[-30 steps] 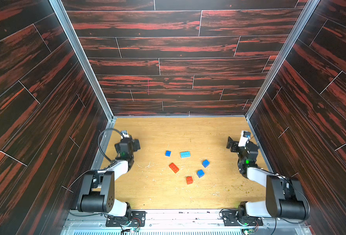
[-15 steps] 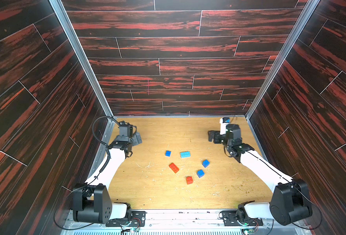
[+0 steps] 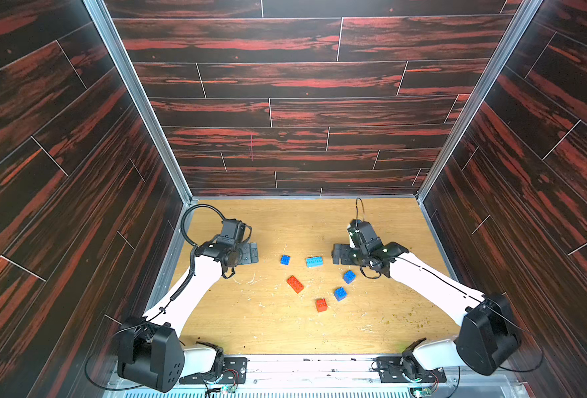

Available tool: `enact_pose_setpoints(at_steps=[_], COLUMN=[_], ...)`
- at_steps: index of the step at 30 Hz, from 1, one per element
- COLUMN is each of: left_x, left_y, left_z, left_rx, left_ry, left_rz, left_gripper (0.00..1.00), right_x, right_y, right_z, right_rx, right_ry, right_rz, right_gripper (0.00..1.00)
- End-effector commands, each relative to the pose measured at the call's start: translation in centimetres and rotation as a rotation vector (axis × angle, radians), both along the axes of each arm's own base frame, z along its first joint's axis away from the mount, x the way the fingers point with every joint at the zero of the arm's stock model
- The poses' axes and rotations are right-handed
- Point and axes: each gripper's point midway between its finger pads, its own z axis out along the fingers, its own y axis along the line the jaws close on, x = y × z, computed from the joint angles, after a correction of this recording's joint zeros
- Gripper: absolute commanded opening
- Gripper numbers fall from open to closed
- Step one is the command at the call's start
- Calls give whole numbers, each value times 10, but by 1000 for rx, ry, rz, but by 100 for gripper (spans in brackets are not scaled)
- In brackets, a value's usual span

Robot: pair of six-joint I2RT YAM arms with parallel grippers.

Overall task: Assemble a giraffe with lego
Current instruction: Adjust the lego brick at the center of the board.

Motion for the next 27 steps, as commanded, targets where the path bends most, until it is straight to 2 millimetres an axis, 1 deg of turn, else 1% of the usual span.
enact_pose_setpoints(at_steps=[1, 2, 4, 6, 8, 10, 12, 15, 17, 18, 20, 21, 25, 27], left_x=[-14, -14, -15, -17, -18, -19, -19, -21, -21, -21, -20, -21, -26, -29], left_y=[-6, -8, -11, -13, -15, -18, -21, -23, -23, -24, -26, -28, -27, -27], left_z=[5, 5, 2, -3, -5, -4, -2, -2, -3, -5, -5, -6, -6, -7], left_rx=[-53, -64, -74, -72, -74, -90, -105, -114, -118, -119, -130, -133, -129, -130], left_ry=[10, 11, 24, 52, 66, 72, 67, 69, 74, 76, 85, 94, 114, 124], left_rz=[3, 0, -11, -24, -37, -51, -60, -66, -67, -68, -72, -79, -85, -84], left_gripper=[100, 100, 100, 100, 100, 100, 100, 100, 100, 100, 100, 100, 100, 100], right_x=[-29, -34, -42, -46, -43, -42, -39, -36, -28, -23, -13, -7, 16, 24], right_y=[-21, -25, -22, -23, -21, -24, -9, 0, 6, 13, 34, 39, 57, 66], right_z=[-13, -17, -26, -34, -35, -35, -31, -24, -17, -15, -11, -10, -18, -24], right_rx=[58, 70, 93, 70, 12, -52, -53, -78, -93, -89, -102, -126, -171, -162], right_ry=[125, 151, 190, 209, 190, 197, 183, 170, 162, 158, 154, 149, 153, 165], right_rz=[-204, -255, -291, -325, -285, -252, -126, -28, 9, 35, 112, 127, 161, 171], right_gripper=[96, 96, 96, 96, 95, 95, 95, 94, 94, 94, 94, 94, 96, 96])
